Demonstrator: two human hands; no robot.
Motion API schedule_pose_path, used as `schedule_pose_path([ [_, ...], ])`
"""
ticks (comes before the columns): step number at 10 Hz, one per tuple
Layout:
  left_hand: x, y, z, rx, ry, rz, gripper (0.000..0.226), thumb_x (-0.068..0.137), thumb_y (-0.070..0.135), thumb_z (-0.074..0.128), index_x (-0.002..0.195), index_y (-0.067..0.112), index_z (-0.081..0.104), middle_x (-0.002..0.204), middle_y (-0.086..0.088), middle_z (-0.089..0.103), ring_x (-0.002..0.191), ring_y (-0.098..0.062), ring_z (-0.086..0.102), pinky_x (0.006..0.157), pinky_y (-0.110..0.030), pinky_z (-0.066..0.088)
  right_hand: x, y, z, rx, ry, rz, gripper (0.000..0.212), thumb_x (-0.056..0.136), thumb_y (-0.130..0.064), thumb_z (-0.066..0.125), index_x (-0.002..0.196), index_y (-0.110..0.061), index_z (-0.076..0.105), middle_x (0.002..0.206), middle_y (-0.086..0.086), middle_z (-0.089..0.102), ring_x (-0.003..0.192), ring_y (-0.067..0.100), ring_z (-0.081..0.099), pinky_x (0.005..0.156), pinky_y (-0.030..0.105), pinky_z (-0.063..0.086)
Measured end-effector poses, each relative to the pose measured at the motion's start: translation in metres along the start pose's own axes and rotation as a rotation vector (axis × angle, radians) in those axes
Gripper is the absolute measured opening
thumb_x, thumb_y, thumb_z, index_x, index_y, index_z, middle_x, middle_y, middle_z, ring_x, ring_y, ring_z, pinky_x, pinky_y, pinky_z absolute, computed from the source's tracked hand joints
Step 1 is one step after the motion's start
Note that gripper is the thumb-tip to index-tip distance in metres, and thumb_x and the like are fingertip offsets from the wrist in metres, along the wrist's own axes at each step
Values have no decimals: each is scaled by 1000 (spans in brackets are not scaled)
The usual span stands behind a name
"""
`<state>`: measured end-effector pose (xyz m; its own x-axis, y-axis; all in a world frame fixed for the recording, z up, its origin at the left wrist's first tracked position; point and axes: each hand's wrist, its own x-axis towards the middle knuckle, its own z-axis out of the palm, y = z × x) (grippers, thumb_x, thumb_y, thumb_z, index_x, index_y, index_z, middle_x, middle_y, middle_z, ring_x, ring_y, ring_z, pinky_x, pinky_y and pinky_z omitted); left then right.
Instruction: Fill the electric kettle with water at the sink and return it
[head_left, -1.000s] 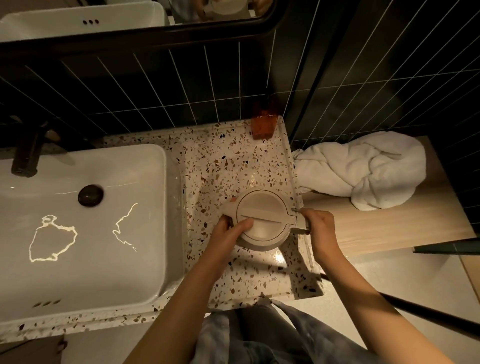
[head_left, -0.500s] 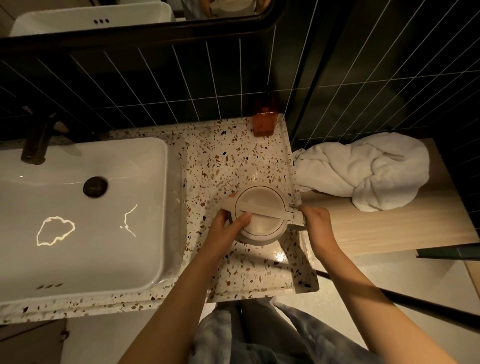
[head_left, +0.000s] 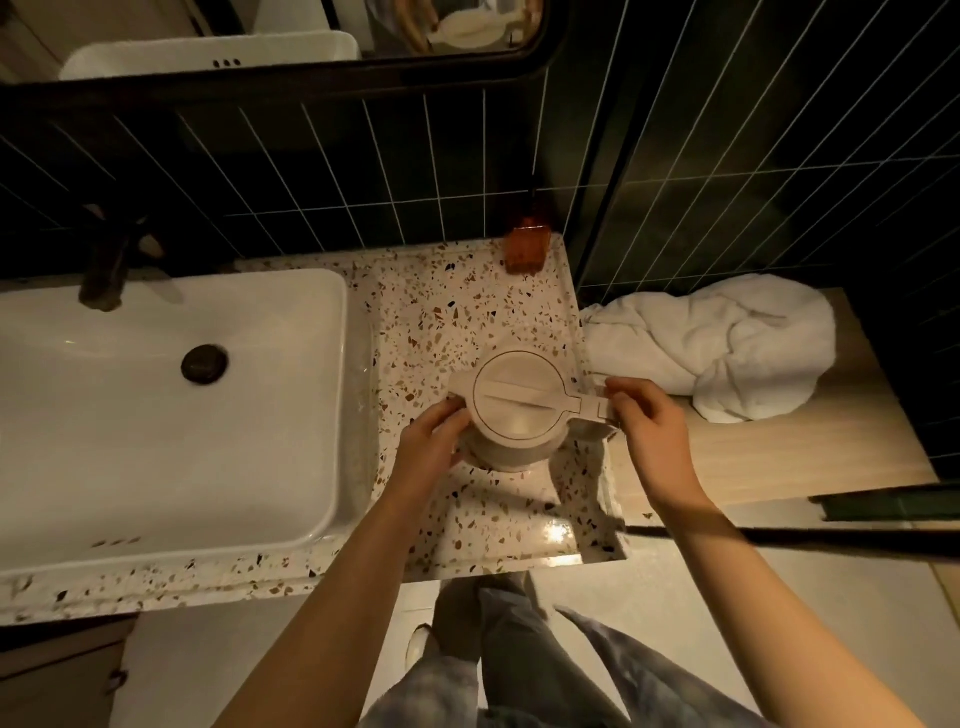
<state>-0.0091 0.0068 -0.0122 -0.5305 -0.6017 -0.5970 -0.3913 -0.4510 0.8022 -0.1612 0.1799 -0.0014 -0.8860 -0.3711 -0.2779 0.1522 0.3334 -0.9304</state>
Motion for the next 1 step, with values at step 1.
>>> schedule_pose_path([
  [1, -14, -4, -8, 42, -34, 7, 26, 93, 16, 59, 119, 18, 65, 115, -5, 68, 105, -19, 64, 76, -27, 53, -20, 8, 2, -39, 96, 18, 32, 93, -6, 54, 123, -4, 62, 112, 4, 65, 103, 15, 60, 88, 26, 47],
])
